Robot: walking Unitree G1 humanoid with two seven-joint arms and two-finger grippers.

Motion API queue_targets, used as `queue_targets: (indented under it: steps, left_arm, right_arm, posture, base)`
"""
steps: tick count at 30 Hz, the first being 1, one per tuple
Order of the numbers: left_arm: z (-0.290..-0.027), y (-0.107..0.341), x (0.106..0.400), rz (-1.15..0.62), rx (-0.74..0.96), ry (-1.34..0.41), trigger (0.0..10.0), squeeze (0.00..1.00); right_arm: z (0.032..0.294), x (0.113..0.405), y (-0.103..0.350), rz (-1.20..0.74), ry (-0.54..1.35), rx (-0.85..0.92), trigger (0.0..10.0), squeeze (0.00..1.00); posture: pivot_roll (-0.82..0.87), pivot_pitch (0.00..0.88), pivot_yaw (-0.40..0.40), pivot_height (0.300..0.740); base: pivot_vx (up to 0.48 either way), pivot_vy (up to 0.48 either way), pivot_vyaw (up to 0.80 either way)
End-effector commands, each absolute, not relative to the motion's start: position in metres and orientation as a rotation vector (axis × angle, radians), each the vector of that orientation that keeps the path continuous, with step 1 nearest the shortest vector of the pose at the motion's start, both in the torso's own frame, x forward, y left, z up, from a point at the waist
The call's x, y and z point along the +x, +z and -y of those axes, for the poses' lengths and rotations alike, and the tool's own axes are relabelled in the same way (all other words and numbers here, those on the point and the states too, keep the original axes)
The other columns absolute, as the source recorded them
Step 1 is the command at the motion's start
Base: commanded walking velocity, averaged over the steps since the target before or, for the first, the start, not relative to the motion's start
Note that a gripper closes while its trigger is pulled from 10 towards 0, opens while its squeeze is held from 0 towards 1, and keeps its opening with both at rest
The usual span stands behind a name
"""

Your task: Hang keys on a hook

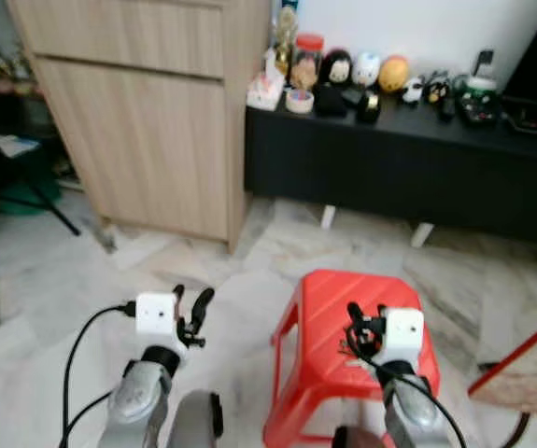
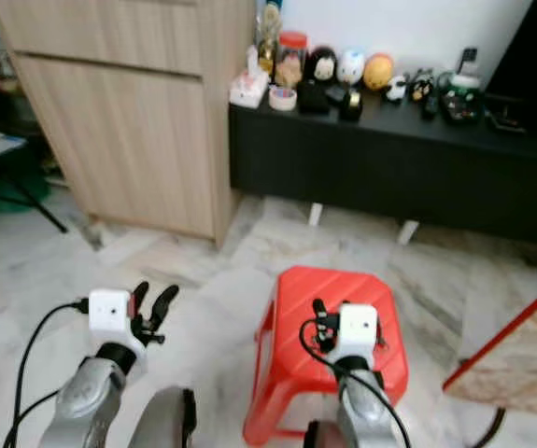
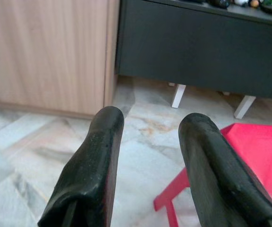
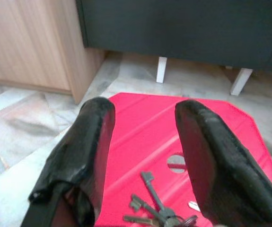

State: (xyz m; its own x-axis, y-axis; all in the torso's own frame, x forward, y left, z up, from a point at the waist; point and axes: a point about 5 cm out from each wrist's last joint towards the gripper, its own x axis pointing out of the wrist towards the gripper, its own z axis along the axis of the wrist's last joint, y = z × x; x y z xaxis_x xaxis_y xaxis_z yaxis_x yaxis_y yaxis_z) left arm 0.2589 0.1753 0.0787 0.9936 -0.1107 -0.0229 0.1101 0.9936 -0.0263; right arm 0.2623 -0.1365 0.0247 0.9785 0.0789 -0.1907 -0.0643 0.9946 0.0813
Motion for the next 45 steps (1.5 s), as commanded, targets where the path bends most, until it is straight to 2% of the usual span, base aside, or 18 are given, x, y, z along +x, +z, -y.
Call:
queue_targets:
  steps: [1,10,18,20,26,31,35,39,45]
  left_arm:
    - [-0.166,0.081,0.261,-0.016,-0.043,-0.133,10.0,0.0]
    - [-0.167,0.082,0.261,-0.007,-0.043,-0.129,10.0,0.0]
    - [-0.167,0.083,0.261,0.0,-0.042,-0.132,10.0,0.0]
    - [-0.167,0.082,0.261,-0.004,-0.042,-0.135,10.0,0.0]
    - [-0.166,0.081,0.26,-0.008,-0.046,-0.138,10.0,0.0]
    - [-0.167,0.082,0.26,-0.008,-0.051,-0.134,10.0,0.0]
    - [-0.166,0.082,0.261,-0.008,-0.049,-0.136,10.0,0.0]
    - [-0.166,0.082,0.261,-0.007,-0.049,-0.137,10.0,0.0]
    - [-0.165,0.081,0.261,-0.012,-0.048,-0.139,10.0,0.0]
  right_arm:
    - [0.147,0.261,0.023,-0.203,0.049,0.059,10.0,0.0]
    - [0.147,0.26,0.02,-0.218,0.055,0.058,10.0,0.0]
    - [0.15,0.251,0.005,-0.32,0.099,-0.012,10.0,0.0]
    - [0.154,0.249,0.001,-0.356,0.127,-0.067,10.0,0.0]
    - [0.163,0.251,-0.001,-0.389,0.091,-0.066,10.0,0.0]
    - [0.16,0.256,0.009,-0.313,0.087,-0.043,10.0,0.0]
    - [0.157,0.252,0.006,-0.316,0.097,-0.088,10.0,0.0]
    - [0.156,0.251,0.006,-0.309,0.087,-0.055,10.0,0.0]
    - [0.159,0.252,0.005,-0.315,0.072,-0.061,10.0,0.0]
  posture:
    - [0.07,0.074,-0.088,0.614]
    - [0.08,0.075,-0.088,0.614]
    - [0.07,0.076,-0.087,0.614]
    - [0.07,0.078,-0.087,0.614]
    - [0.07,0.077,-0.087,0.614]
    - [0.07,0.078,-0.087,0.614]
    - [0.07,0.077,-0.087,0.614]
    - [0.07,0.078,-0.085,0.614]
    - [0.07,0.078,-0.09,0.614]
  base:
    - [0.0,0.0,0.0]
    - [0.11,0.0,0.0]
    - [0.0,0.0,0.0]
    - [0.0,0.0,0.0]
    - [0.0,0.0,0.0]
    - [0.0,0.0,0.0]
    - [0.0,0.0,0.2]
    - [0.0,0.0,0.8]
    - [0.0,0.0,0.0]
